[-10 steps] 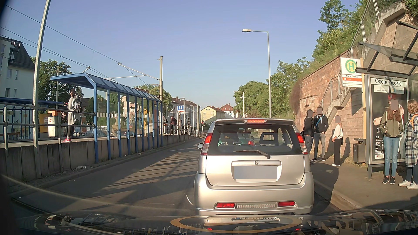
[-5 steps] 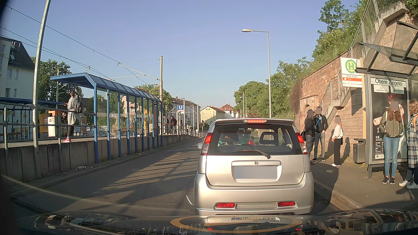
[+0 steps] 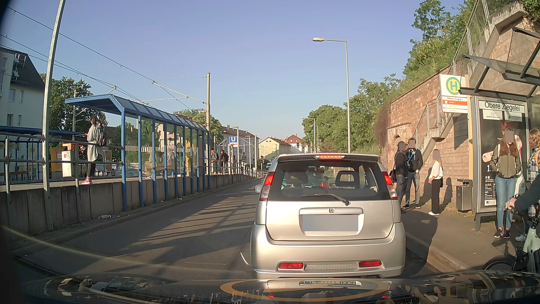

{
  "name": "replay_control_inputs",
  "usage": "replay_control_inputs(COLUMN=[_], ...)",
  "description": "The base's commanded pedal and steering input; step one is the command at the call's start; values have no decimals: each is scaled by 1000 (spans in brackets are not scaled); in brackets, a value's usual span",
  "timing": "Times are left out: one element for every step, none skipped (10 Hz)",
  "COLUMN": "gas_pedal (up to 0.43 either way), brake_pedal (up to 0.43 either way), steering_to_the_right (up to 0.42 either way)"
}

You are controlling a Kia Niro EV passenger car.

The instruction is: Follow the waypoints while adhering to traffic rules and regulations

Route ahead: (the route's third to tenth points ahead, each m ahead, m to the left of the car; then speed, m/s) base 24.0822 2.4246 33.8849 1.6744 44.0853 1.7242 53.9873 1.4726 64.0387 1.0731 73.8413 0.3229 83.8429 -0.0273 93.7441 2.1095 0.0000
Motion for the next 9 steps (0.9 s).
replay_control_inputs(gas_pedal=[0, 0, 0, 0, 0, 0, 0, 0, 0], brake_pedal=[213, 213, 213, 213, 213, 213, 213, 213, 213], steering_to_the_right=[-4, -4, -4, -4, -4, -4, -4, -4, -5])
